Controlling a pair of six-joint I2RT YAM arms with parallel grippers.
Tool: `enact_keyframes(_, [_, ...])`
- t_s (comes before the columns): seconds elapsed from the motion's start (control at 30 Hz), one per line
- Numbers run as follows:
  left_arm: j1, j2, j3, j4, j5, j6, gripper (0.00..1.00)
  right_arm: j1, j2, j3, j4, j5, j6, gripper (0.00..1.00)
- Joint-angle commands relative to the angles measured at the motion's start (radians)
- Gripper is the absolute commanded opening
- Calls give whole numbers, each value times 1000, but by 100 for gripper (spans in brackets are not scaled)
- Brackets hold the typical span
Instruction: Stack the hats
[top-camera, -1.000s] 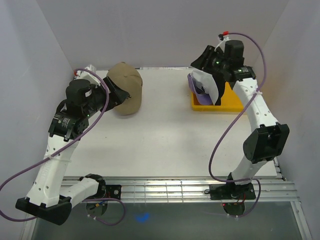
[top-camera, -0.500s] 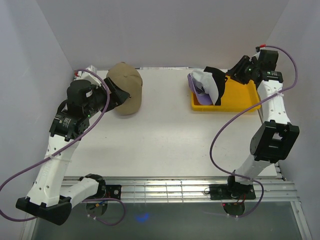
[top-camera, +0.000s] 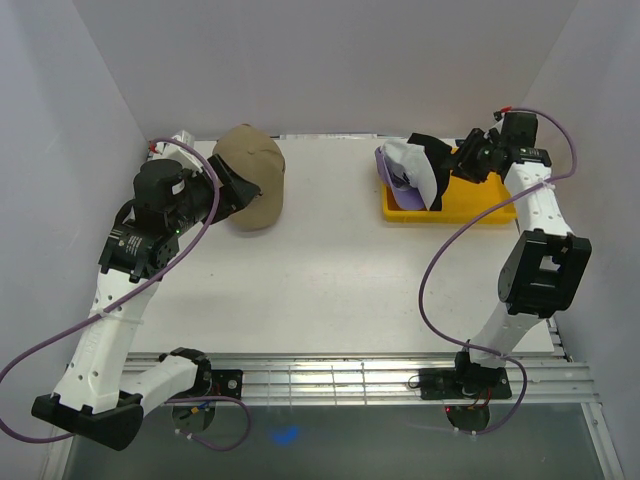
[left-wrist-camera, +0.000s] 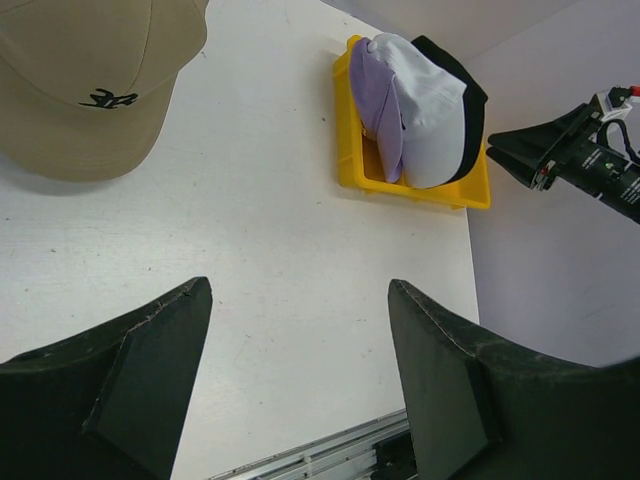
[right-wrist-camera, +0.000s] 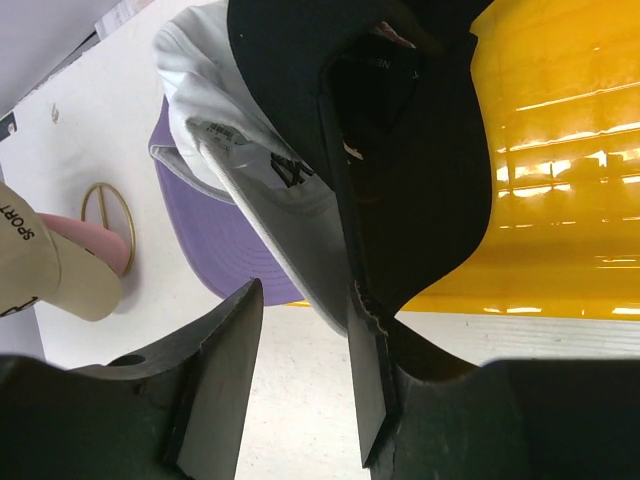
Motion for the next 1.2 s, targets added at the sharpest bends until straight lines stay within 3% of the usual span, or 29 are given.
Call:
enact_keyframes(0.0, [-5,-11,-10,21,13,-3,81,0,10,-23,33,10,-32,46])
enact_keyframes(0.57, [-3,-7,-18,23,20,-15,81,12,67,-80,96,-11,-44,43])
enact_keyframes(0.8, [-3,-10,-20,20,16,-18,81,14,73,-72,104,-13,-41,27])
enact_keyframes(0.93, [-3,-11,-21,18,16,-18,81,14,65,-25,83,2,-41,8])
enact_keyframes(1.17, [-5,-14,-20,18,16,-18,81,12,34,75,9,38,-52,8])
